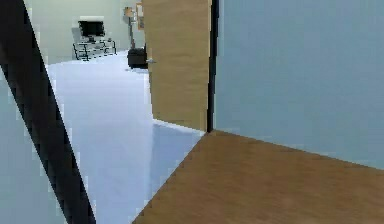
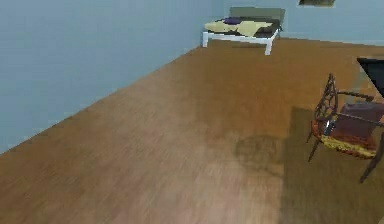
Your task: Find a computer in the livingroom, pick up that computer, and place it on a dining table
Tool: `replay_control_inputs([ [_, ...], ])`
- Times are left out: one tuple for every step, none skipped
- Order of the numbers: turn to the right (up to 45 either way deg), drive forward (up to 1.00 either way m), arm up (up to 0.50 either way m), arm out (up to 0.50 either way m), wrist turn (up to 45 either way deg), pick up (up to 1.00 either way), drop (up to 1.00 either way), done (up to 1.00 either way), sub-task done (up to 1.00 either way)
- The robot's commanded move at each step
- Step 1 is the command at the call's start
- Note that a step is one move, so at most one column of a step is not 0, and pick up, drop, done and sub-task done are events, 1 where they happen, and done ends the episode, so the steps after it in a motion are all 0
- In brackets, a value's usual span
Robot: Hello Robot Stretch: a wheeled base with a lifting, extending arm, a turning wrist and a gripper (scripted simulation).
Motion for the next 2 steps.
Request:
replay_control_inputs([
  [0.0,1.00,0.00,0.00,0.0,0.00,0.00,0.00,0.00],
  [-18.0,0.00,0.00,0.00,0.0,0.00,0.00,0.00,0.00],
])
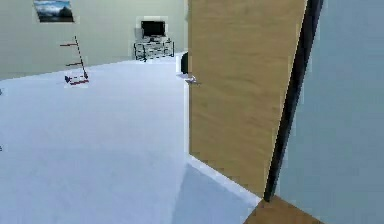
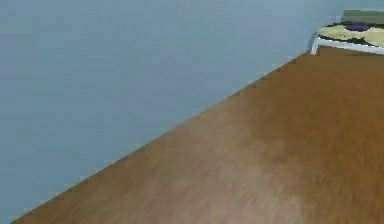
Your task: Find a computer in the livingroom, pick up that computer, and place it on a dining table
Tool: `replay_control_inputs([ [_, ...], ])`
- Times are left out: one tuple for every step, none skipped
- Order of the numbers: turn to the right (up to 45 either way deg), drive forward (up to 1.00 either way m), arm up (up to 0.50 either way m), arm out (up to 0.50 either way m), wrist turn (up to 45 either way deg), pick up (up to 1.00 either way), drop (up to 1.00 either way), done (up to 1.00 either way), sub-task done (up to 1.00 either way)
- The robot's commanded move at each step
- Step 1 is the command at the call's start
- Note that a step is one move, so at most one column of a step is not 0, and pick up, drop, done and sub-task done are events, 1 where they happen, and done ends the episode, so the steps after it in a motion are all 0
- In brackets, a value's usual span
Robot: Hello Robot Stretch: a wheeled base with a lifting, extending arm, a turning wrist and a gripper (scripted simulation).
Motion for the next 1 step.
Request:
replay_control_inputs([
  [0.0,0.15,0.00,0.00,0.0,0.00,0.00,0.00,0.00],
])
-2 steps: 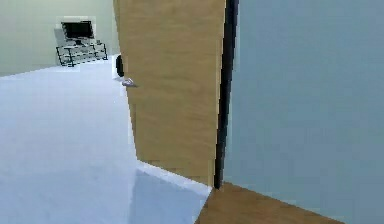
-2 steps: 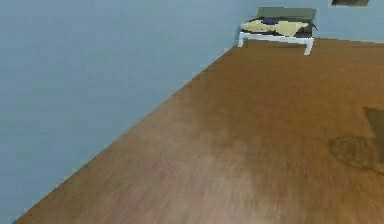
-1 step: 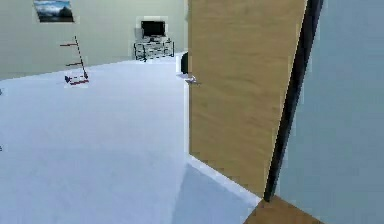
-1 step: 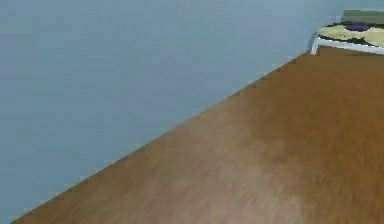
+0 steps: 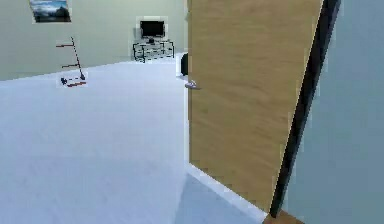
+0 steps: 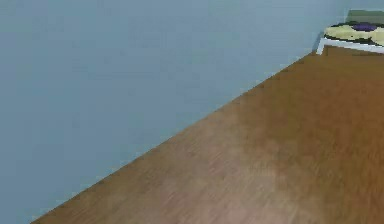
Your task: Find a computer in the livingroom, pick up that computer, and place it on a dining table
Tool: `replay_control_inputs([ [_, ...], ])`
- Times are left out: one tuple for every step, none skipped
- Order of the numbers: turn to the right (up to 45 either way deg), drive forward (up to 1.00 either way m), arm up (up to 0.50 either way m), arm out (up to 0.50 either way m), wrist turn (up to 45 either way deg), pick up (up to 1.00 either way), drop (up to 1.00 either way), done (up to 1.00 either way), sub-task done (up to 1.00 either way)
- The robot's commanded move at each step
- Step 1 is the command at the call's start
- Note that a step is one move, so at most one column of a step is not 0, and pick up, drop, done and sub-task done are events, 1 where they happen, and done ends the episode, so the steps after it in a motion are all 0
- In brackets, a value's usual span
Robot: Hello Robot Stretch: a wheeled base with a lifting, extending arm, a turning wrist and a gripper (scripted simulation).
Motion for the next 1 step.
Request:
replay_control_inputs([
  [-24.0,0.00,0.00,0.00,0.0,0.00,0.00,0.00,0.00],
])
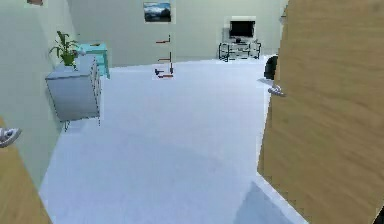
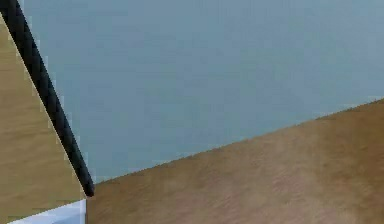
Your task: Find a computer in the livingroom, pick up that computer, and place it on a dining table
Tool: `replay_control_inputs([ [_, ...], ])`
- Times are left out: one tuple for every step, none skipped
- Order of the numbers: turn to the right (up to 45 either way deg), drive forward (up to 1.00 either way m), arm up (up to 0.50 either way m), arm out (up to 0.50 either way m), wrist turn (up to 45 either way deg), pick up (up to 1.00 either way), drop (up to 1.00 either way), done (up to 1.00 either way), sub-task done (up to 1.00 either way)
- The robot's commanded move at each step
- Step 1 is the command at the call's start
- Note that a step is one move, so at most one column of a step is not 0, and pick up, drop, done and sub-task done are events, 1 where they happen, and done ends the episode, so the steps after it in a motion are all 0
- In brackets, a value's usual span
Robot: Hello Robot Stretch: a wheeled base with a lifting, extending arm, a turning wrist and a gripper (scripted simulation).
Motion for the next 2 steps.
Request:
replay_control_inputs([
  [0.0,1.00,0.00,0.00,0.0,0.00,0.00,0.00,0.00],
  [-6.0,0.00,0.00,0.00,0.0,0.00,0.00,0.00,0.00],
])
